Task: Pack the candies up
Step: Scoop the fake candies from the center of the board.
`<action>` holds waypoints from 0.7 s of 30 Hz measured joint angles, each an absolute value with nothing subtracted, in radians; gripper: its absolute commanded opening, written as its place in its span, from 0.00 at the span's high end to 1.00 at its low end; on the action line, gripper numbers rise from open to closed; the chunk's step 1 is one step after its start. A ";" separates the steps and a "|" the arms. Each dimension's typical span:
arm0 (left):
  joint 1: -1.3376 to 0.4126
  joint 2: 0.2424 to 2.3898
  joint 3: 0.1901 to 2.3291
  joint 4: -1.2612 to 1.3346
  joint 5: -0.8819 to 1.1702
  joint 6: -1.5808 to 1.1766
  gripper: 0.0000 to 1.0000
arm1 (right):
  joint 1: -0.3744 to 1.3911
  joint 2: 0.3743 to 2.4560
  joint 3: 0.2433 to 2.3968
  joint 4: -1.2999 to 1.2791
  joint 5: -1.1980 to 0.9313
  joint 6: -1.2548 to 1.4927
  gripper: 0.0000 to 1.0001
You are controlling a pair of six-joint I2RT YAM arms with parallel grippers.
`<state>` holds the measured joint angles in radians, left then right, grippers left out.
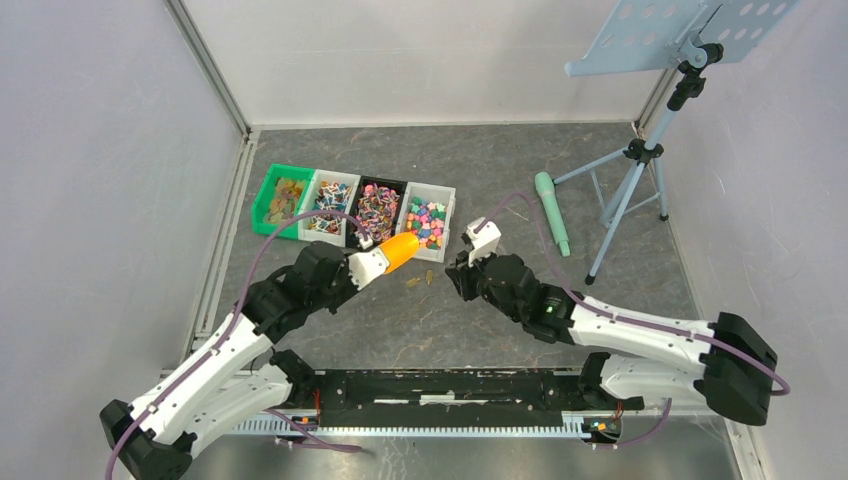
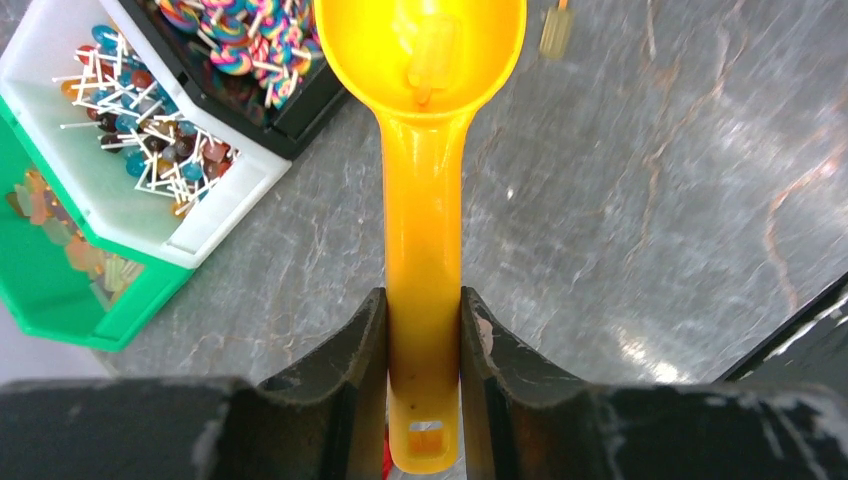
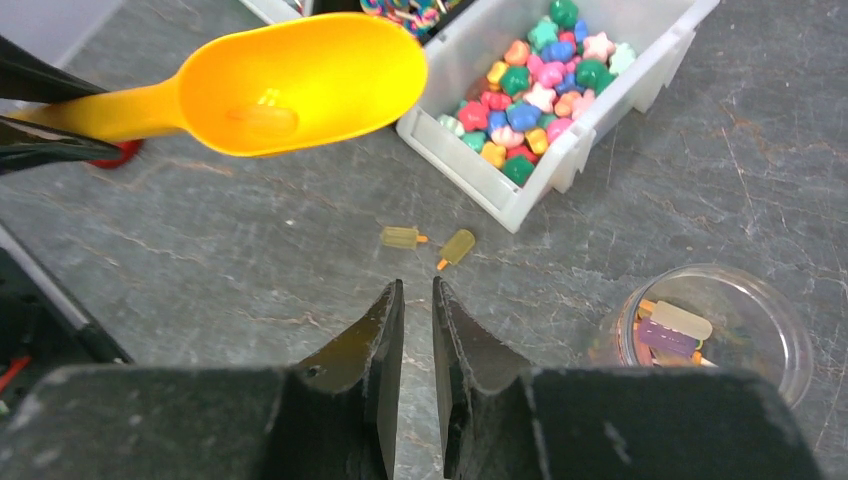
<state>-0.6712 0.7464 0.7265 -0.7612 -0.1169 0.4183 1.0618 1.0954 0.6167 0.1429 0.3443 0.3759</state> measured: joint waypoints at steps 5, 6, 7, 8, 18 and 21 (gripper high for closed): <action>-0.659 0.768 0.722 -0.846 -0.084 0.499 0.98 | 1.062 1.196 0.617 0.155 0.345 0.343 0.79; -0.655 0.768 0.714 -0.847 -0.068 0.511 0.98 | 1.062 1.214 0.617 0.159 0.345 0.336 0.79; -0.651 0.769 0.702 -0.846 -0.052 0.520 0.98 | 1.062 1.228 0.617 0.163 0.344 0.331 0.79; -0.647 0.771 0.691 -0.847 -0.044 0.525 0.98 | 1.062 1.243 0.617 0.171 0.343 0.324 0.79; -0.601 0.931 0.665 -0.862 0.015 0.568 0.98 | 1.062 1.459 0.632 0.279 0.334 0.241 0.82; -0.589 0.936 0.665 -0.871 0.014 0.570 0.98 | 1.062 1.515 0.637 0.287 0.334 0.225 0.82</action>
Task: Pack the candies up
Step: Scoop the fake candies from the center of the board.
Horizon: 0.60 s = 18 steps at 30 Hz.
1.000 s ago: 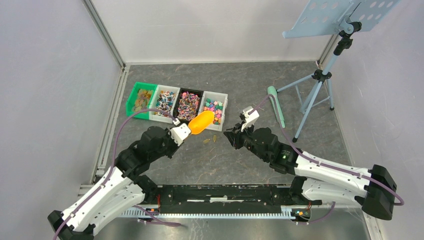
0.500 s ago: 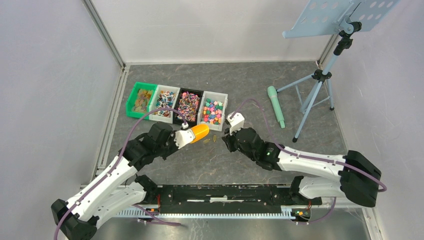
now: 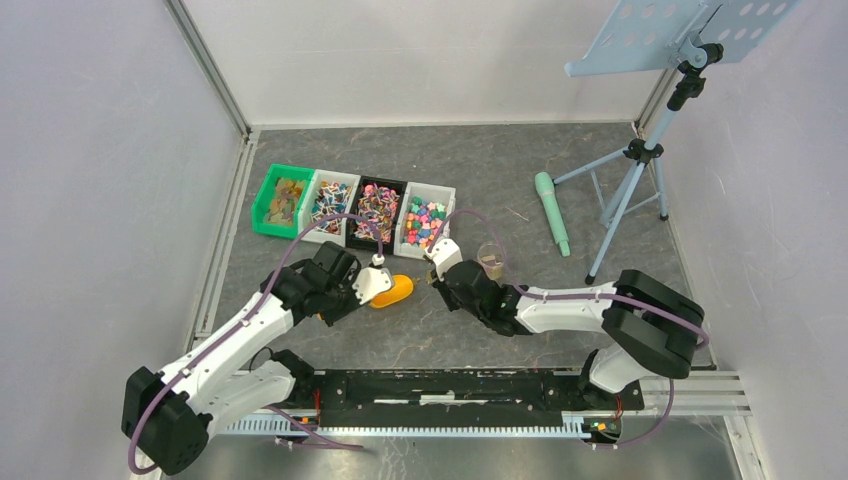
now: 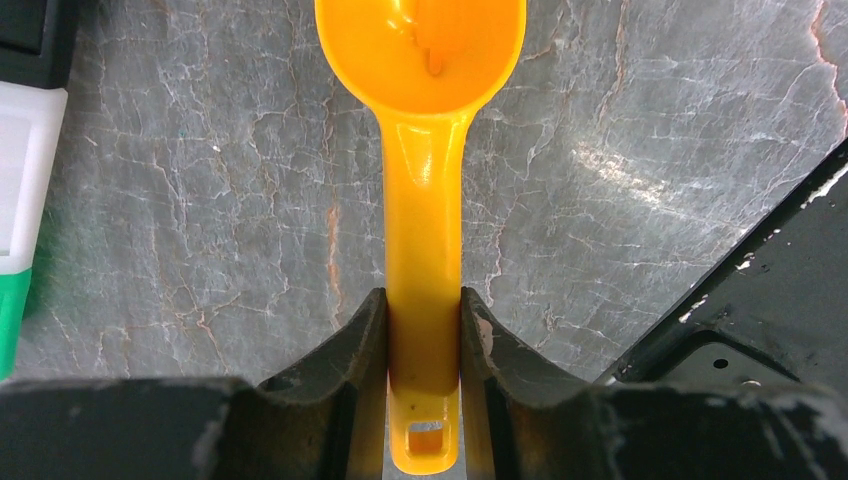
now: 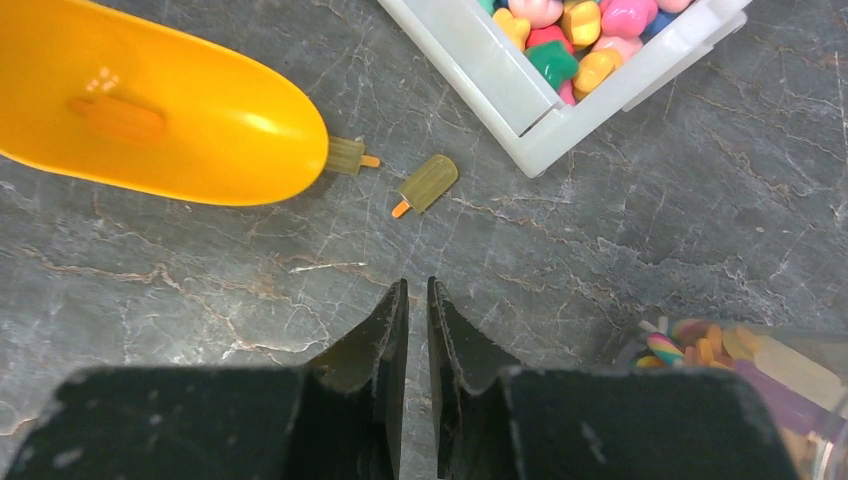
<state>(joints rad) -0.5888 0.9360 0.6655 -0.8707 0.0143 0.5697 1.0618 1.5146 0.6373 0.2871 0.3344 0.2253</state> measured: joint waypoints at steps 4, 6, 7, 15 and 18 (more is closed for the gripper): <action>-0.567 0.940 0.665 -0.891 0.010 0.570 0.98 | 1.062 1.549 0.639 0.303 0.335 0.209 0.82; -0.556 0.954 0.668 -0.899 0.010 0.570 0.98 | 1.062 1.568 0.643 0.318 0.336 0.202 0.82; -0.554 0.964 0.671 -0.905 0.010 0.570 0.98 | 1.062 1.581 0.648 0.323 0.338 0.199 0.82; -0.551 1.020 0.707 -0.931 0.004 0.571 0.98 | 1.056 1.682 0.687 0.356 0.372 0.188 0.82; -0.551 1.028 0.723 -0.948 -0.004 0.581 0.98 | 1.051 1.703 0.690 0.358 0.389 0.186 0.82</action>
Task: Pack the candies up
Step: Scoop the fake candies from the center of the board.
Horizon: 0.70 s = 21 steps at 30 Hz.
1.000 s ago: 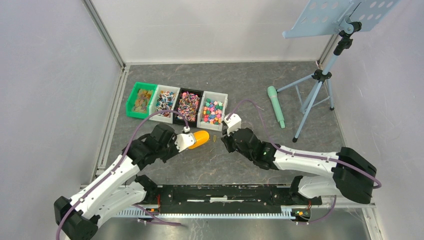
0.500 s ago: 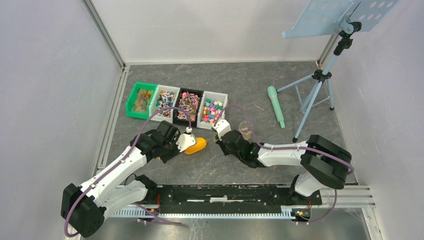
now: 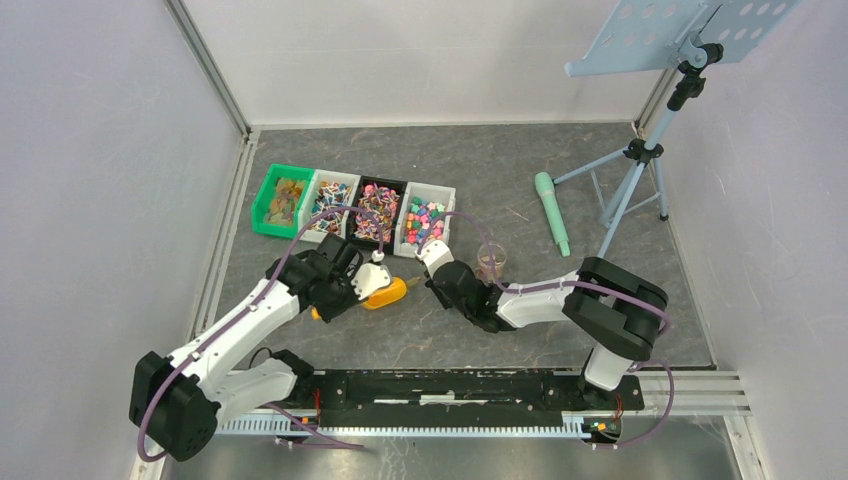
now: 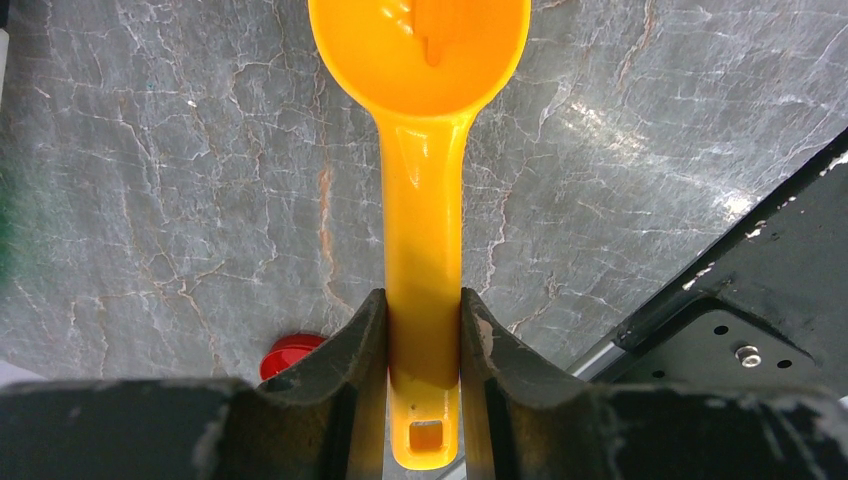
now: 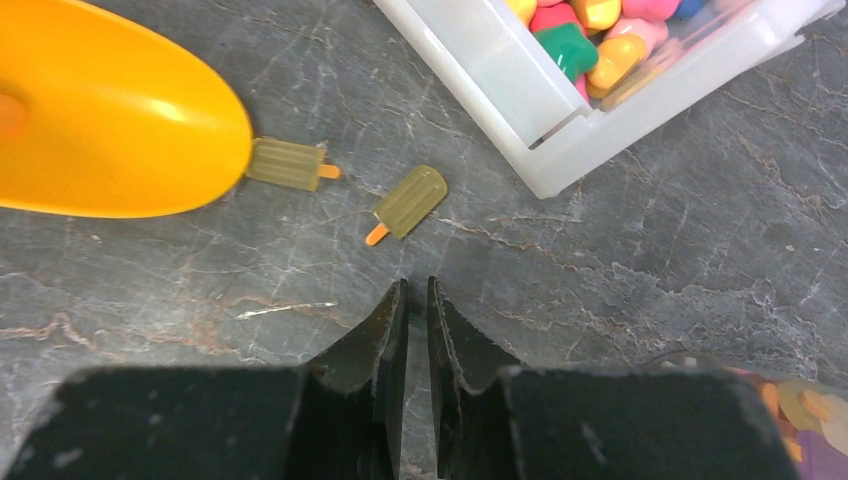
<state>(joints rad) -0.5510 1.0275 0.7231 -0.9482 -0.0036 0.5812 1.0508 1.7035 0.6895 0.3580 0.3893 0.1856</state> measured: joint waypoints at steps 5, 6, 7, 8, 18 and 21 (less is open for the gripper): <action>-0.542 1.027 0.753 -0.986 -0.023 0.600 0.98 | 1.044 1.705 0.690 0.366 0.409 0.184 0.82; -0.538 1.025 0.758 -0.991 -0.023 0.600 0.98 | 1.044 1.705 0.690 0.368 0.413 0.184 0.82; -0.537 1.022 0.760 -0.992 -0.023 0.600 0.98 | 1.044 1.705 0.690 0.369 0.417 0.183 0.82; -0.533 1.016 0.761 -0.992 -0.022 0.600 0.98 | 1.041 1.705 0.690 0.373 0.421 0.181 0.82; -0.525 1.031 0.761 -0.988 -0.019 0.601 0.98 | 1.027 1.747 0.707 0.411 0.421 0.170 0.82; -0.524 1.046 0.761 -0.984 -0.001 0.612 0.98 | 1.026 1.766 0.722 0.428 0.415 0.162 0.82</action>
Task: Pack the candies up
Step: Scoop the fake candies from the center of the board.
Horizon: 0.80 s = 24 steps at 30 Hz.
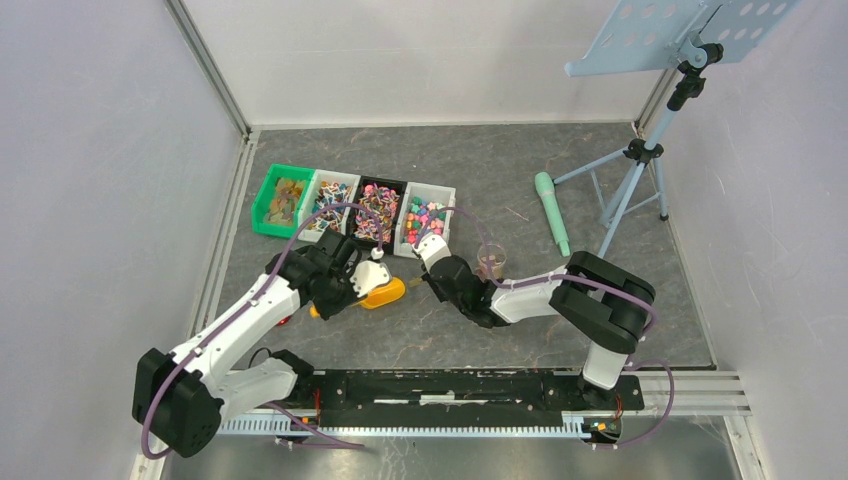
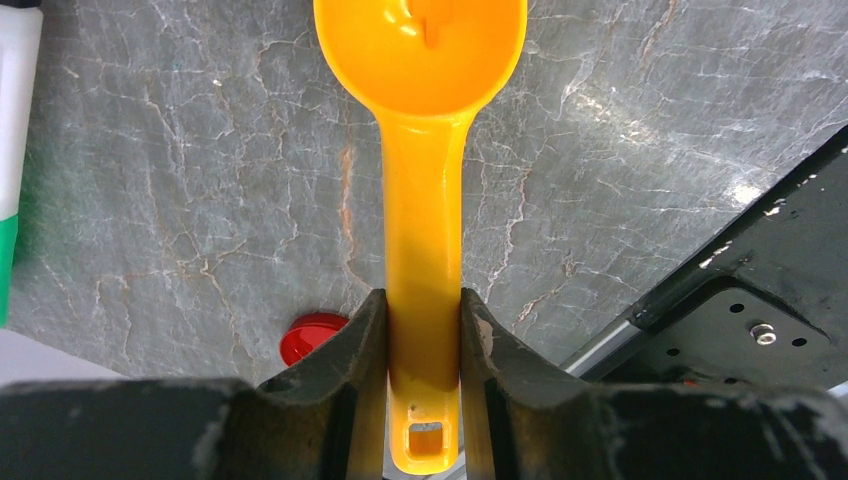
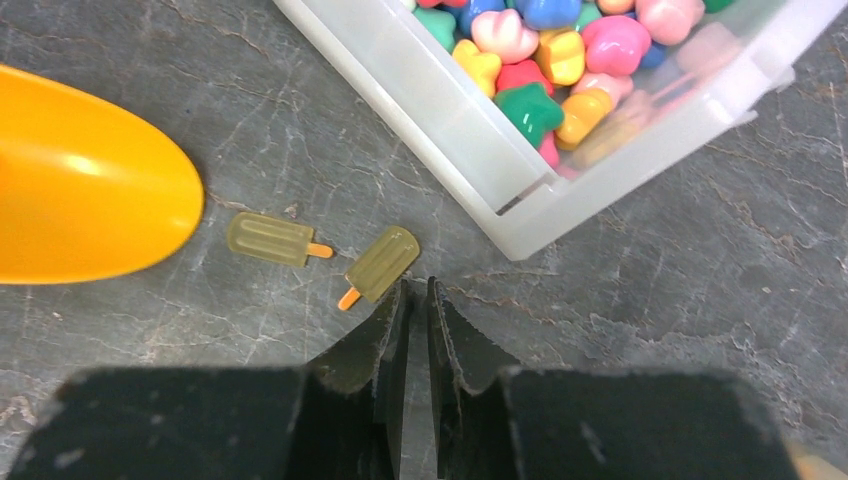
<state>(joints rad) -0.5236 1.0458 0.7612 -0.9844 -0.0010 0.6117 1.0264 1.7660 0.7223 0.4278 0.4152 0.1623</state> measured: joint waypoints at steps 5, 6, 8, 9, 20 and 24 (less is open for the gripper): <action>-0.523 1.073 0.766 -0.974 0.035 0.620 0.98 | 1.026 1.781 0.727 0.457 0.385 0.157 0.82; -0.523 1.081 0.770 -0.970 0.039 0.621 0.98 | 1.026 1.784 0.730 0.461 0.379 0.155 0.82; -0.523 1.092 0.776 -0.963 0.047 0.621 0.98 | 1.026 1.793 0.737 0.467 0.364 0.155 0.82; -0.523 1.097 0.776 -0.960 0.052 0.621 0.98 | 1.025 1.797 0.739 0.475 0.357 0.154 0.82; -0.523 1.115 0.779 -0.945 0.046 0.621 0.98 | 1.026 1.815 0.745 0.507 0.347 0.160 0.82; -0.519 1.121 0.790 -0.947 0.034 0.620 0.98 | 1.024 1.815 0.750 0.492 0.388 0.160 0.82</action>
<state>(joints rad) -0.5190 1.1213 0.7902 -0.9466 0.0338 0.6205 1.0241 1.8149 0.7498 0.4923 0.3882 0.1600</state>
